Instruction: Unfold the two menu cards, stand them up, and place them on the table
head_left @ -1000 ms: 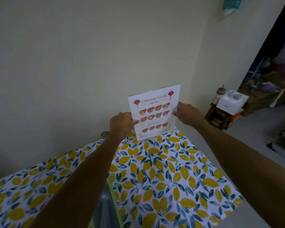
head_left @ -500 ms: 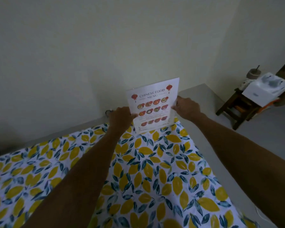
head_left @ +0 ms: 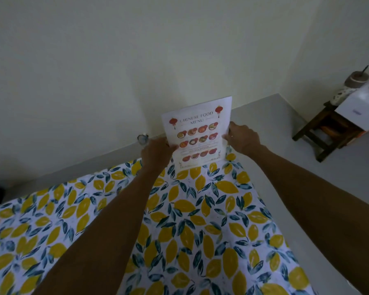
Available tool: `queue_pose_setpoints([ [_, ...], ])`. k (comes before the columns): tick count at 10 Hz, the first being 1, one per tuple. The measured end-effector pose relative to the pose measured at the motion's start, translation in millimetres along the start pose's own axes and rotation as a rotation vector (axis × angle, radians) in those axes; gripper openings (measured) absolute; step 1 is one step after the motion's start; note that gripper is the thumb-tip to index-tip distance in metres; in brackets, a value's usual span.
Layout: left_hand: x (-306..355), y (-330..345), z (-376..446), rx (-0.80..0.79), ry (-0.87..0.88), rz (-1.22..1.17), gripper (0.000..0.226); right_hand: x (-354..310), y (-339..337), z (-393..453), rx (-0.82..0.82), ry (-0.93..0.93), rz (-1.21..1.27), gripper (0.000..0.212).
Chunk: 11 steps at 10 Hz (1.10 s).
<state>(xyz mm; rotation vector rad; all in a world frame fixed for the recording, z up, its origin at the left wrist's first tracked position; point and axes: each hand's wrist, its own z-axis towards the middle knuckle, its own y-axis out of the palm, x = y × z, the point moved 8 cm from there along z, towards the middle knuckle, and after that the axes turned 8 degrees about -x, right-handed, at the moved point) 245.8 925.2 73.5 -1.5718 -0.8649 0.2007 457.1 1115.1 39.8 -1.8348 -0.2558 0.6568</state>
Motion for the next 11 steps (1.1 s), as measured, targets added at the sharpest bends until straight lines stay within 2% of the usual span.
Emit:
queue_pose_setpoints([
  [3, 0.6, 5.7, 6.0, 0.027, -0.018, -0.12, 0.027, -3.5, 13.4, 9.8, 0.075, -0.012, 0.087, 0.028],
  [7, -11.0, 20.7, 17.8, 0.059, -0.067, -0.103, 0.035, -4.6, 20.4, 7.7, 0.129, -0.011, 0.082, 0.025],
  [9, -6.7, 22.1, 10.1, 0.047, -0.021, -0.079, 0.047, -1.7, 17.5, 3.9, 0.036, 0.036, 0.126, 0.021],
  [11, -10.9, 13.1, 2.6, 0.054, 0.027, -0.058, 0.051, 2.2, 3.0, -13.2, 0.002, 0.095, 0.115, 0.033],
])
